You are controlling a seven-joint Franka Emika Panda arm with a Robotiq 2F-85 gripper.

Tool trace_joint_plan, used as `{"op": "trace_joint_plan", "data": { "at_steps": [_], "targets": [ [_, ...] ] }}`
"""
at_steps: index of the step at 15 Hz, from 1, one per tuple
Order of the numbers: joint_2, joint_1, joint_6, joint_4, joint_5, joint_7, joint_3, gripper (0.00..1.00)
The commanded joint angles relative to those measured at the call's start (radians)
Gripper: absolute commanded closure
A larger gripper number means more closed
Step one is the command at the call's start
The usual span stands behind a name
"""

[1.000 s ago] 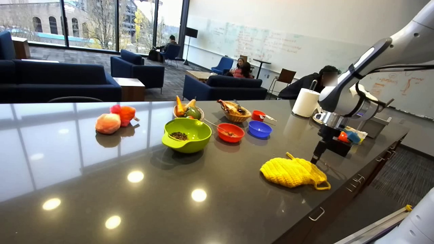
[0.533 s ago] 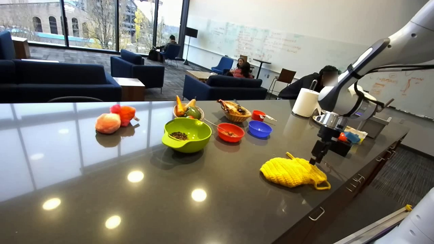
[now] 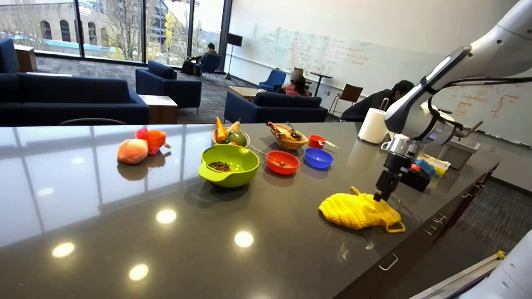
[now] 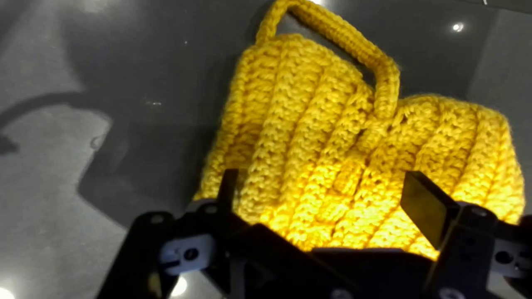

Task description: Flip the yellow cloth.

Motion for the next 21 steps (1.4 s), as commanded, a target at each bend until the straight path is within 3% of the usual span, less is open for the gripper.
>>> {"op": "trace_joint_plan", "data": {
  "at_steps": [1,2,5,7,11,12,13,15,21],
  "targets": [
    [0.011,-0.017,-0.029,0.019,0.027,-0.018,0.014,0.02],
    [0.014,-0.018,-0.032,0.021,0.025,-0.017,0.013,0.10],
    [0.023,-0.021,-0.036,0.027,0.019,-0.012,0.009,0.12],
    [0.033,-0.027,-0.036,0.031,0.014,-0.008,0.005,0.01],
    [0.051,-0.041,-0.029,0.043,0.005,-0.003,0.002,0.00],
    [0.055,-0.044,-0.029,0.047,0.004,-0.001,0.001,0.25],
    [0.060,-0.049,-0.033,0.053,0.005,-0.001,0.001,0.26],
    [0.064,-0.055,-0.033,0.058,0.006,-0.001,0.003,0.39],
    [0.061,-0.057,-0.030,0.067,-0.002,0.001,0.006,0.87]
  ]
}}
